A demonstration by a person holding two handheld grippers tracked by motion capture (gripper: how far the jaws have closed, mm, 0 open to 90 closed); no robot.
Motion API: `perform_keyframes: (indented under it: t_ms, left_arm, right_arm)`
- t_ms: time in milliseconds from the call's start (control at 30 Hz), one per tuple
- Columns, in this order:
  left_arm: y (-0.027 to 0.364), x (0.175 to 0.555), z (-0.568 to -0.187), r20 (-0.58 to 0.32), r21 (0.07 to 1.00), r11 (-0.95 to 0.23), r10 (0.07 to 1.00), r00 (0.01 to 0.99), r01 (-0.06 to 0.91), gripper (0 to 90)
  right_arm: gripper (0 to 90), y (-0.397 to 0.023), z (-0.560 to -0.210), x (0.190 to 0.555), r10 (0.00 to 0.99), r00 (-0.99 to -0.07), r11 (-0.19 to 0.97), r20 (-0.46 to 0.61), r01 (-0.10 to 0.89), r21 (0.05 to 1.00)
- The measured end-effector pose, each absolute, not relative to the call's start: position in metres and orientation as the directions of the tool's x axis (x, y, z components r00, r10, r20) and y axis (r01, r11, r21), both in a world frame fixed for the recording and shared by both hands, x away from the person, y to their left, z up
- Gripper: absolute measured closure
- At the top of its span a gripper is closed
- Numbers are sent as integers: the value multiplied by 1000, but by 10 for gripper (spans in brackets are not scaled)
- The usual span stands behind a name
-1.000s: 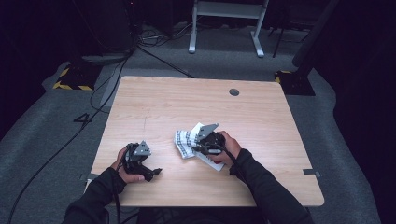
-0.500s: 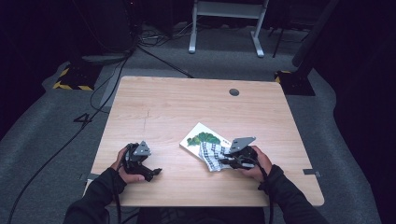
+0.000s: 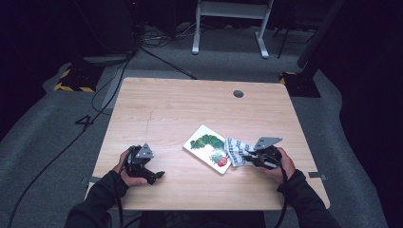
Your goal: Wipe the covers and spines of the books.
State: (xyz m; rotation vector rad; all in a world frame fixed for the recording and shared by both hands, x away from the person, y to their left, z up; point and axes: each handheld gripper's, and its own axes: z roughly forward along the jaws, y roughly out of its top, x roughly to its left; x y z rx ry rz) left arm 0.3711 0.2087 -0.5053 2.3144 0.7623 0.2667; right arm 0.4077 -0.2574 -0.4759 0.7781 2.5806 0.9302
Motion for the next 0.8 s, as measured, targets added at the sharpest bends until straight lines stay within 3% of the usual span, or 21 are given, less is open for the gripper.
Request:
perform_keyframes:
  t_ms: [233,633,700,800]
  left_arm:
    - [208,371,-505,-14,663,-598,592,806,451,4]
    - [207,372,-505,-15,662,-598,593,805,452,4]
    - [206,372,-505,-15,662,-598,593,805,452,4]
    - [205,373,-505,-14,660,-600,591,807,451,4]
  right_arm:
    - [794,-294,-477,415,669,-734,612,-112,459,644]
    - [755,-322,-478,408,720,-687,572,-103,502,649]
    - [711,-323,-478,407,718,-689,565,-94,500,657]
    - [574,-323,-475,406,727,-682,542,-83,494,680]
